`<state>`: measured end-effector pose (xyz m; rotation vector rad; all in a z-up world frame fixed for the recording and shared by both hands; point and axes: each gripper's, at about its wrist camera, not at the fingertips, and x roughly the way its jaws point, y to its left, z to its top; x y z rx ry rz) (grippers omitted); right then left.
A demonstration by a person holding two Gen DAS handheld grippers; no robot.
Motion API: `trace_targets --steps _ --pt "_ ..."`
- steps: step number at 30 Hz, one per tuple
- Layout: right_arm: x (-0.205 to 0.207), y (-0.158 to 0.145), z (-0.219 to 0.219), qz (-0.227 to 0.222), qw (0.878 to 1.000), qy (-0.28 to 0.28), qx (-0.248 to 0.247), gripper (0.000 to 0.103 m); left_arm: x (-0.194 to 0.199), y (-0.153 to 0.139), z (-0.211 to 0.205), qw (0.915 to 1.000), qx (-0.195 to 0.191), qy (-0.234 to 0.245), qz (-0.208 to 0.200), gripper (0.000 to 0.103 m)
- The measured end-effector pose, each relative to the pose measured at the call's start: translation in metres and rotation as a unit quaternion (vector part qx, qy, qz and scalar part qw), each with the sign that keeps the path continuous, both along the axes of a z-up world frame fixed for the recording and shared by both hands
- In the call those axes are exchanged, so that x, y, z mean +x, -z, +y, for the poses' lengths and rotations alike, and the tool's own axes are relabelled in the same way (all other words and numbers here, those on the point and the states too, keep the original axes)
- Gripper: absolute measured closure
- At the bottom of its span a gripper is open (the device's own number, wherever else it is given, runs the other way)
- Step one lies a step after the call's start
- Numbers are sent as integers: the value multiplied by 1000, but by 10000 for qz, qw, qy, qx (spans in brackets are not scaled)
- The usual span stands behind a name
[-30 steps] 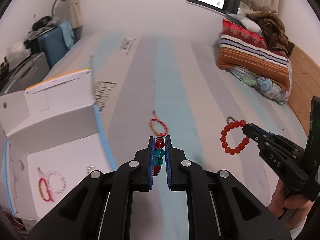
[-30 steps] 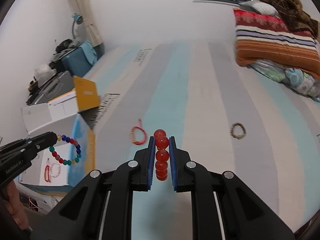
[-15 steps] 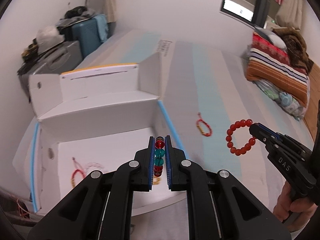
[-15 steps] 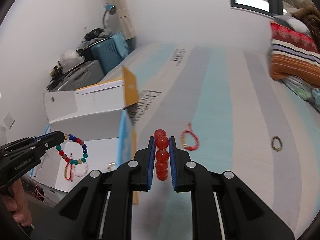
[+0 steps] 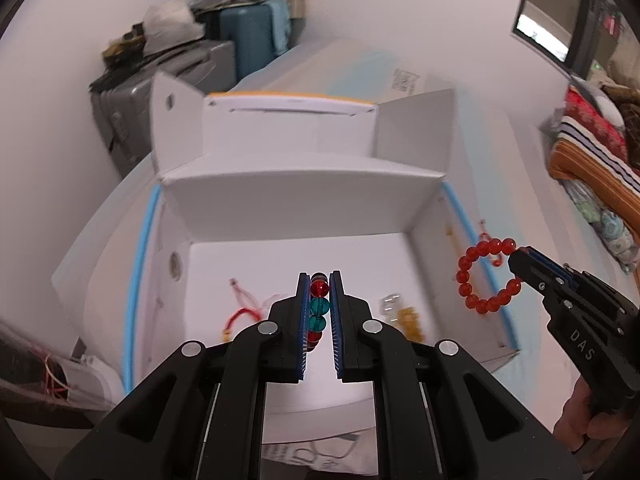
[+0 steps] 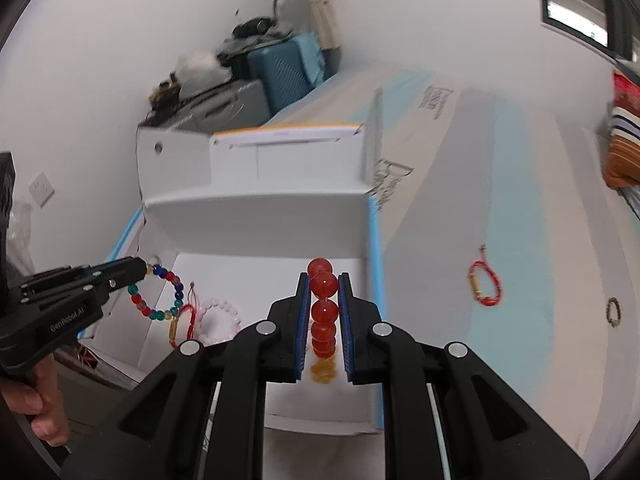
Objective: Organize jewelry
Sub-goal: 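Carry the red bead and multicolour bracelets with both tools into the white box, then open both tools to drop the two bracelets in the box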
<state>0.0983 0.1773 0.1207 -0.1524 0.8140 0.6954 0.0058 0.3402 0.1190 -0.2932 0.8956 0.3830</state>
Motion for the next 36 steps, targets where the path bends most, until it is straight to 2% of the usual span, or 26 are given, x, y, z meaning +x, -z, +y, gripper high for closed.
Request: trace_targets --steps 8,14,19,28,31,33,34,35,36 --pt "-2 40 45 266 9982 -157 -513 90 -1 36 35 9987 -110 -196 464 94" --pt "1 65 58 487 9957 -169 -764 90 1 62 50 9967 -222 -245 742 94" --pt "4 80 64 649 9932 -126 -959 90 2 72 56 9956 -272 -266 858 94" --pt "5 87 65 723 9920 -106 -1029 89 3 77 58 9955 -257 -272 869 93" --pt "2 81 61 591 9935 -87 -970 89 -2 74 55 9959 -33 -298 848 92" --pt "0 76 59 576 9942 -114 -900 84 -7 70 53 9962 36 -324 802 92" --pt "-1 72 57 523 9948 -113 -868 75 -10 67 52 9966 21 -318 763 91" --pt "-3 67 54 440 9955 -92 -832 67 -12 65 51 9968 36 -320 734 88" --pt "-4 62 51 344 9963 -61 -784 64 -16 60 49 9972 76 -340 668 79"
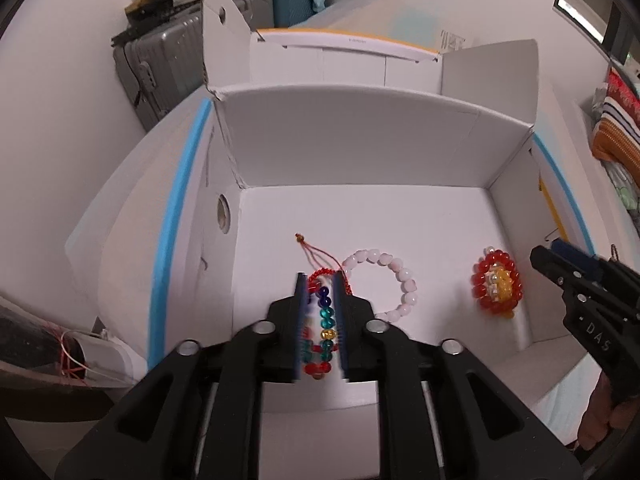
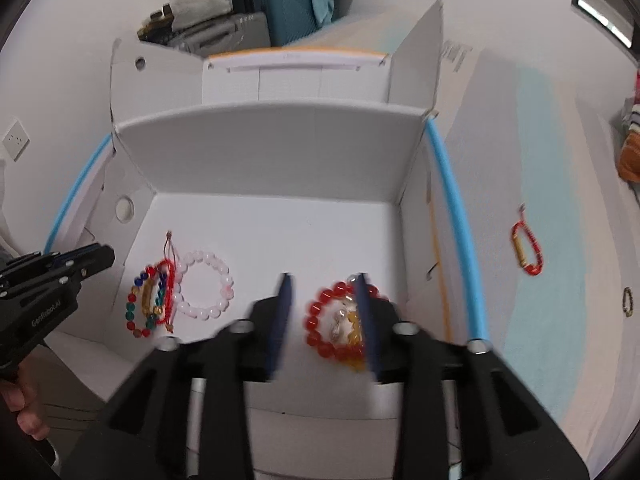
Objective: Organize jewelry
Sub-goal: 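Open both tools to drop the two bracelets in the box, then move both open tools back over the last two bracelets on the bed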
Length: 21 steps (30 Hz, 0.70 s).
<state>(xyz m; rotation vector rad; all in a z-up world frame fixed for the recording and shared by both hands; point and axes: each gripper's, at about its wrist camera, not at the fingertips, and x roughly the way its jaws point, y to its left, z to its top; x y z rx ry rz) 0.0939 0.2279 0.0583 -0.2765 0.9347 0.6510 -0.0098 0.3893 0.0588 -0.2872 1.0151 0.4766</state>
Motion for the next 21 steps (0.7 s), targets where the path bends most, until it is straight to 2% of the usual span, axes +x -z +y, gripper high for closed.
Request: trace_targets --steps 1,3,5,6,9,11,21 --pt "0 -4 -2 -55 10000 21 39 60 -3 -4 -2 10000 37 -8 -63 68" --pt "-1 -11 -8 -114 9998 71 125 53 -7 -14 -8 9997 122 -14 -212 57" --pt "-1 -18 -18 -178 9995 118 235 40 -12 -23 -17 9992 199 16 -340 46" --pt "-1 -20 -22 -216 9994 149 240 38 -14 -26 -20 9989 241 34 -397 38" --pt "-3 -27 -38 -372 9987 251 248 29 -21 -39 -36 9973 370 77 -622 25" --pt "-3 -33 -53 -497 9978 351 280 22 -23 -45 -47 9963 376 123 -767 22" --pt "19 -47 -140 -773 9900 1148 256 9 3 -55 -110 9932 475 492 -946 6"
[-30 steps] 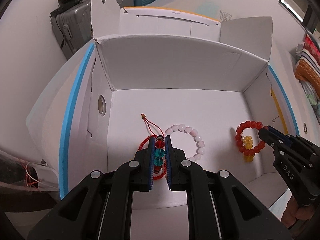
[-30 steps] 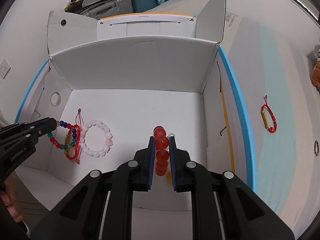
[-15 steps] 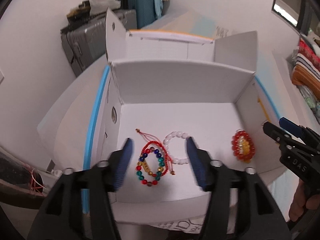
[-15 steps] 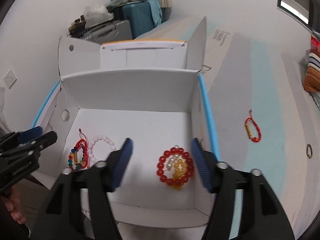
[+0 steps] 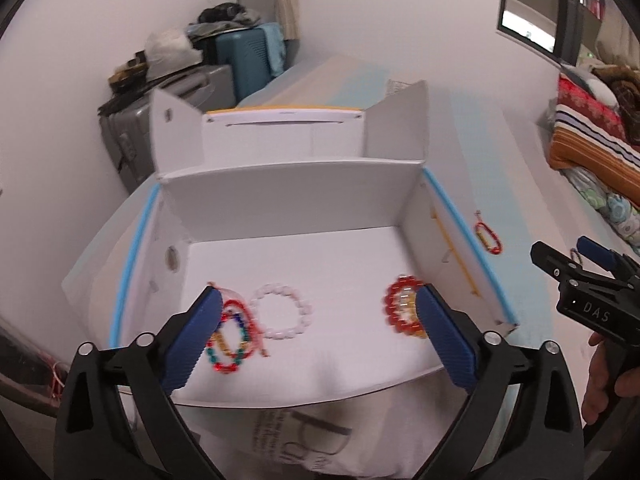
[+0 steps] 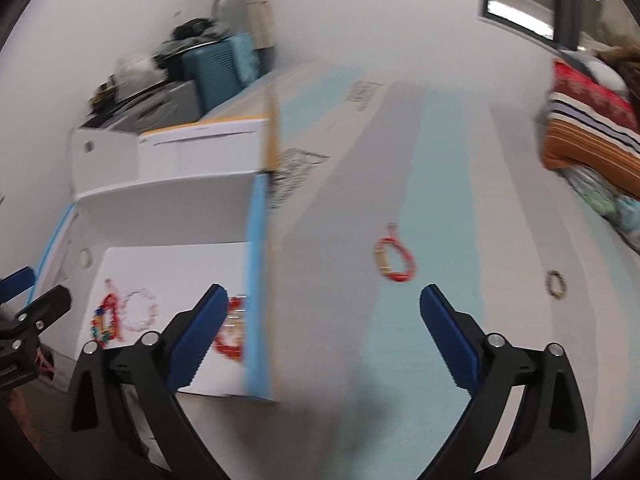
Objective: Organize jewelry
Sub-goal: 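Move both open tools back over the last two bracelets on the bed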
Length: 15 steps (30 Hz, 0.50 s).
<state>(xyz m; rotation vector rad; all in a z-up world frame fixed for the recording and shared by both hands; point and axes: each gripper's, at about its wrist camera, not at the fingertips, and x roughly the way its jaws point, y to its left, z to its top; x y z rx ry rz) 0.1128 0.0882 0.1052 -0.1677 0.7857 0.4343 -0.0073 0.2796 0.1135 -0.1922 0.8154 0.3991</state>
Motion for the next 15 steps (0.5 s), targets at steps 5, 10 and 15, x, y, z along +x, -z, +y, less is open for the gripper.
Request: trace_targets --steps 5,10,15 --pt "14 1 -50 3 9991 414 3 7 23 2 -37 9996 -49 257 -45 6" --pt "32 2 -108 -28 9968 795 -1 7 52 5 -77 9983 -34 587 -49 6" --pt "52 7 -151 -5 9939 1099 3 7 85 7 -117 9962 -62 870 -50 6"
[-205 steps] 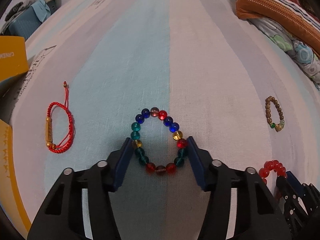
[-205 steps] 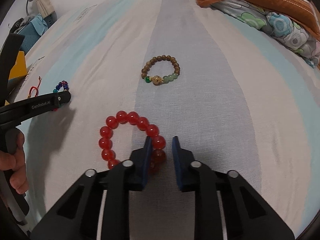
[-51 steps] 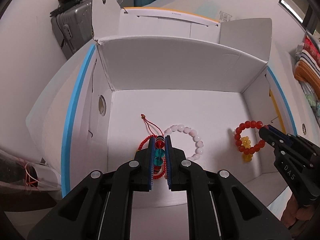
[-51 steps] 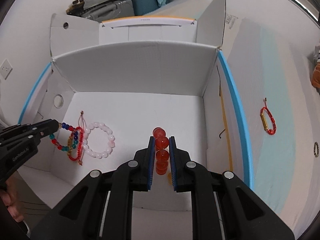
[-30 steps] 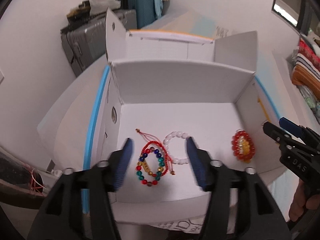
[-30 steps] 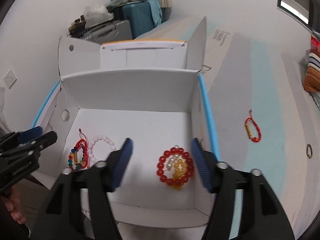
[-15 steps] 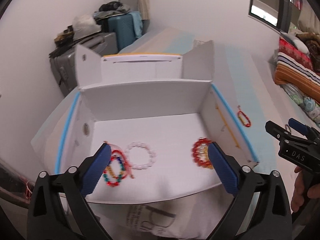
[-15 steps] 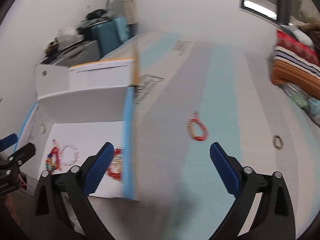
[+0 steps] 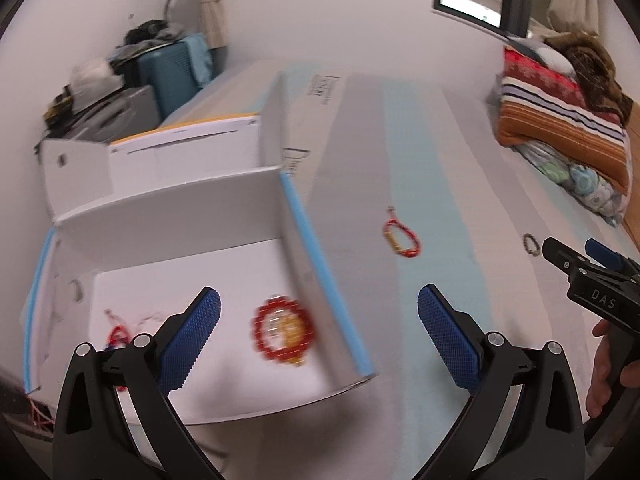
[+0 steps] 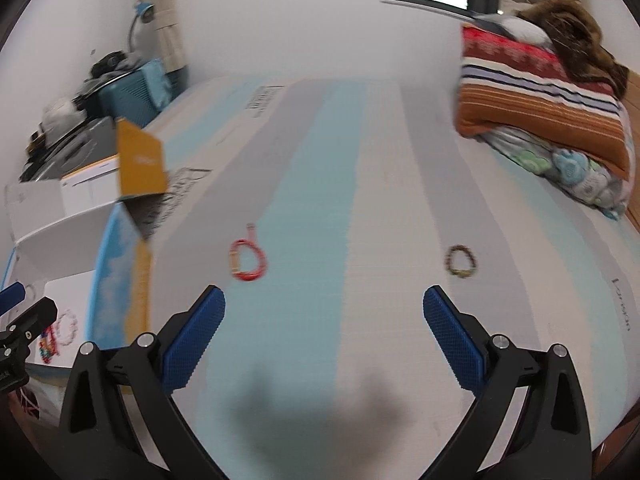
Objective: Organize jewelry
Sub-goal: 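Move both open tools back over the last two bracelets on the bed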
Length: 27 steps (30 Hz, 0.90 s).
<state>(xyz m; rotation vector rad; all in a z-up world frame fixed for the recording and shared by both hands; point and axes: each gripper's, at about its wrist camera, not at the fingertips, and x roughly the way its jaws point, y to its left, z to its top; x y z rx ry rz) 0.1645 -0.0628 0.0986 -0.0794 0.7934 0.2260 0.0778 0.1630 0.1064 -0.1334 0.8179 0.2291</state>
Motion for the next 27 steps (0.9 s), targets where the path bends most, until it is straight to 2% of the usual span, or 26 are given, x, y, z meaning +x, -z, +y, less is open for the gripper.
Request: trace_targets --steps 7,12,20,27 --pt "35 19 -46 65 9992 215 -345 7 50 11 -49 9995 74 313 59 6" --pt "68 41 -76 253 9986 317 -325 7 93 31 -74 9989 18 430 199 6" --pt "116 83 -112 609 9969 420 -257 7 149 73 -85 9980 -52 450 442 6" --pt "154 114 -140 941 9933 668 97 8 184 112 -81 9975 2 311 631 6"
